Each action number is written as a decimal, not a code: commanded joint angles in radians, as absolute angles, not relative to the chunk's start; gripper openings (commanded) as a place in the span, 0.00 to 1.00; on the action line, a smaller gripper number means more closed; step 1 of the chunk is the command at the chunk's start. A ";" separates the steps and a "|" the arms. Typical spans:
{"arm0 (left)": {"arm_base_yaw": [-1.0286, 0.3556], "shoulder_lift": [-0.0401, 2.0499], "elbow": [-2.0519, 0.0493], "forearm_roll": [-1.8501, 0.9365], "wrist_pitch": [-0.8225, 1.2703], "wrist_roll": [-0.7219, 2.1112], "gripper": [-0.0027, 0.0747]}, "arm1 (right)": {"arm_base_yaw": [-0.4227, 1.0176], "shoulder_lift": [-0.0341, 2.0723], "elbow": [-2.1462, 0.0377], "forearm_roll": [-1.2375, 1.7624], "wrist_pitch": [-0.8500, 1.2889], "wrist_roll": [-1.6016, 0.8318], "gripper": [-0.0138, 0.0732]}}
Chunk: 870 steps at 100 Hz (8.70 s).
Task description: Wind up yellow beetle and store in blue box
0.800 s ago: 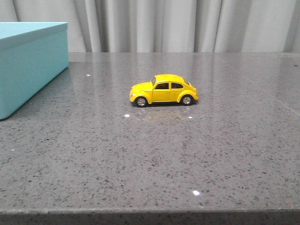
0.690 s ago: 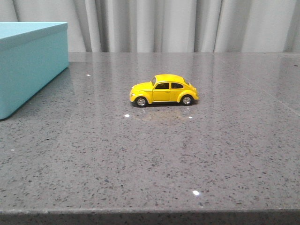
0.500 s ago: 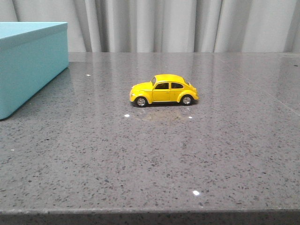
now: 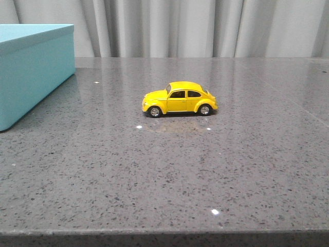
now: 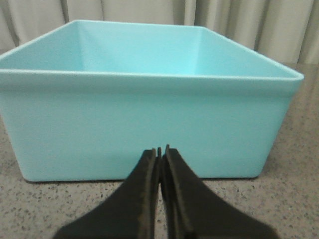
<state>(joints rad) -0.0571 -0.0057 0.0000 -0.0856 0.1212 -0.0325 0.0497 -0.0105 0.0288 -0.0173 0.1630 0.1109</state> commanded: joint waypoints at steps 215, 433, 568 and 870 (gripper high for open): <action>-0.057 0.361 -0.483 -0.087 0.167 -0.039 0.01 | 0.153 0.704 -0.774 0.073 0.555 0.105 0.10; -0.057 0.361 -0.483 -0.087 0.167 -0.039 0.01 | 0.628 1.825 -1.688 -0.035 1.058 0.607 0.79; -0.057 0.361 -0.483 -0.085 0.167 -0.039 0.01 | 0.512 1.798 -1.618 -0.214 1.329 0.596 0.79; -0.470 1.610 -1.550 -0.061 1.060 0.938 0.81 | 0.552 0.812 -1.033 -0.178 0.746 0.512 0.79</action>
<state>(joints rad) -0.4616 1.6263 -1.5146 -0.0681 1.0823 0.9275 0.5508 0.8203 -1.0082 -0.1707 0.8162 0.5208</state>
